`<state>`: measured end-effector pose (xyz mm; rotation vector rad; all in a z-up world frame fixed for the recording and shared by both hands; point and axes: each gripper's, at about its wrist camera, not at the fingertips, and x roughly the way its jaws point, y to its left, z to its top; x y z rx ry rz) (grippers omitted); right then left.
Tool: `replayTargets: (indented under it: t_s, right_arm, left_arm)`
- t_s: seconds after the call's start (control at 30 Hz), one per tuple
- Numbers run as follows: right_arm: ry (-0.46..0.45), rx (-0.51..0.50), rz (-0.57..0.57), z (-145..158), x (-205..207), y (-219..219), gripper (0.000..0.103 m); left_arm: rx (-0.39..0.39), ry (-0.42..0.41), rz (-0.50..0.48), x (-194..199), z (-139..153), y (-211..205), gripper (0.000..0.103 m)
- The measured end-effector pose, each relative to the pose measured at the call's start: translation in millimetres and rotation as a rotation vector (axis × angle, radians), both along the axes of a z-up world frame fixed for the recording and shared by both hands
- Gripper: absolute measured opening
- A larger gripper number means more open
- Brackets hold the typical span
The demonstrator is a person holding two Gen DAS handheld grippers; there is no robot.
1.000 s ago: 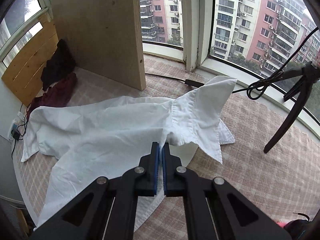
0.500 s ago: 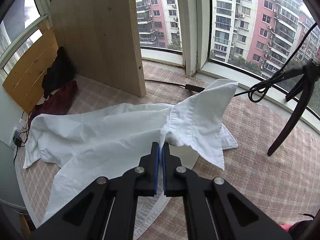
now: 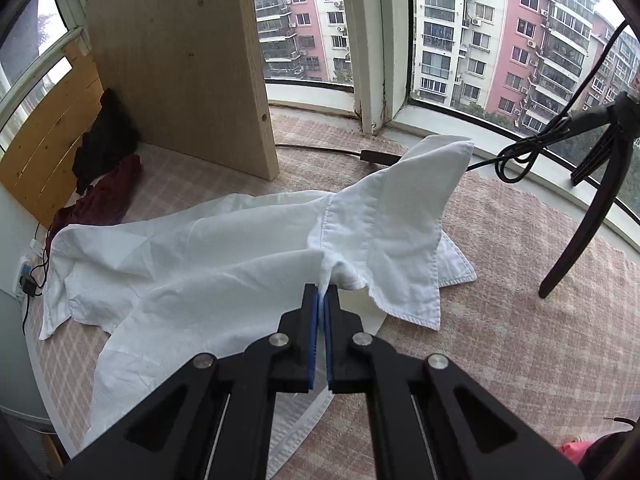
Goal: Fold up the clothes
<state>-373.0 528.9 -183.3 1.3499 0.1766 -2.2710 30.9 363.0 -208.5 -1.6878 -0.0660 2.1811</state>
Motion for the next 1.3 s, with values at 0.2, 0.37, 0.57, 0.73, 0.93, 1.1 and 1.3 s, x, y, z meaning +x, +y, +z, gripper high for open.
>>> replayTargets:
  t_s: [0.2,0.37,0.57,0.73,0.93,1.1,1.3]
  right_arm:
    - [0.005,0.029,0.026,1.8,3.1,-1.3,0.003]
    - [-0.002,0.032,0.033,0.6,3.5,-2.2,0.003]
    - [-0.006,0.030,0.033,1.0,3.2,3.1,0.003]
    - [-0.007,-0.003,0.036,5.2,4.0,7.7,0.003]
    - [0.040,-0.048,0.026,21.5,1.5,6.7,0.003]
    - [0.060,-0.067,0.002,33.4,-11.1,7.7,0.003]
    - [-0.023,0.161,0.022,-2.6,-4.4,6.4,0.017]
  left_arm:
    - [-0.121,0.092,0.017,11.9,34.0,6.9,0.030]
    - [-0.117,0.110,-0.097,-8.7,30.2,20.5,0.033]
    - [-0.033,0.026,-0.138,-9.4,16.4,18.1,0.018]
    - [0.079,-0.003,-0.112,-2.0,25.7,7.6,0.001]
    - [-0.086,0.118,-0.042,-13.9,81.2,-16.7,0.001]
    - [-0.136,0.145,-0.119,-33.4,76.3,1.8,0.001]
    - [-0.160,0.111,-0.154,-34.3,58.2,-2.6,0.001]
